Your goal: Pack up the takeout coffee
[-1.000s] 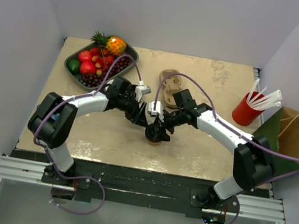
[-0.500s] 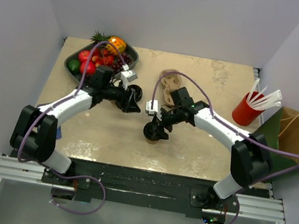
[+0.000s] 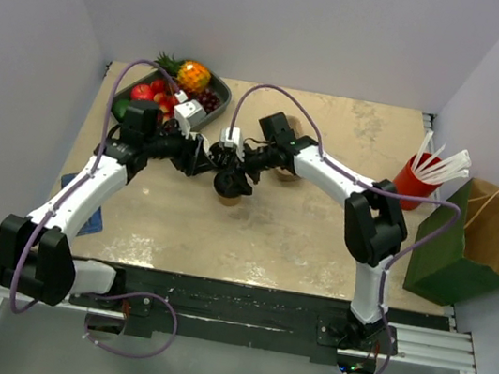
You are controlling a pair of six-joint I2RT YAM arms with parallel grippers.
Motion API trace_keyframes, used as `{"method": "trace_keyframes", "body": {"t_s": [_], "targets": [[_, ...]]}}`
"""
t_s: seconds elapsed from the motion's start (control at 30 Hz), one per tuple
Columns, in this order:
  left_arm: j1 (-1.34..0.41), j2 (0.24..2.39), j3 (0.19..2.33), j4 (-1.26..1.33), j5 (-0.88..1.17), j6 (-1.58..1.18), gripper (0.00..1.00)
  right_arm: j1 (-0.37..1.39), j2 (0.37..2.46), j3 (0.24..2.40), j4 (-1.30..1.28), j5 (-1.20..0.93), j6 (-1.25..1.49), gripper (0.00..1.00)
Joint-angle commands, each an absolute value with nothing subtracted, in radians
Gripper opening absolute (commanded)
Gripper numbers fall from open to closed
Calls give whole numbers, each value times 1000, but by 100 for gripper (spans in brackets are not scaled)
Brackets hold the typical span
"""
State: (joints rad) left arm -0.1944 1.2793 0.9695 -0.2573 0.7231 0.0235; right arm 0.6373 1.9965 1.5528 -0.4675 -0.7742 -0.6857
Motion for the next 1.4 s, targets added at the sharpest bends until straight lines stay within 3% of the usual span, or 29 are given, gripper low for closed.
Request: {"method": "trace_keyframes", "body": {"t_s": [0.0,0.3,0.5,0.6,0.97,1.23,1.37], "targets": [[-167,1255,1012,-284,692,51,64,656,2110,1655,-408,-767,-545,58],[-141,1269,1049,-273,686,51,64,678,2223,1810,-463,-787,-517,61],[-91,1287,1061,-236,733,32,66,673,2183,1818,-469,-770,-468,81],[-72,1308,1075,-219,761,26,67,669,2137,1810,-453,-775,-427,99],[-72,1338,1106,-166,837,48,68,640,1918,1799,-482,-723,-330,99],[-74,1411,1115,-51,850,8,68,525,1790,1726,-503,-657,-305,99],[-74,1442,1118,-25,856,-40,67,512,1779,1660,-493,-679,-308,94]]}}
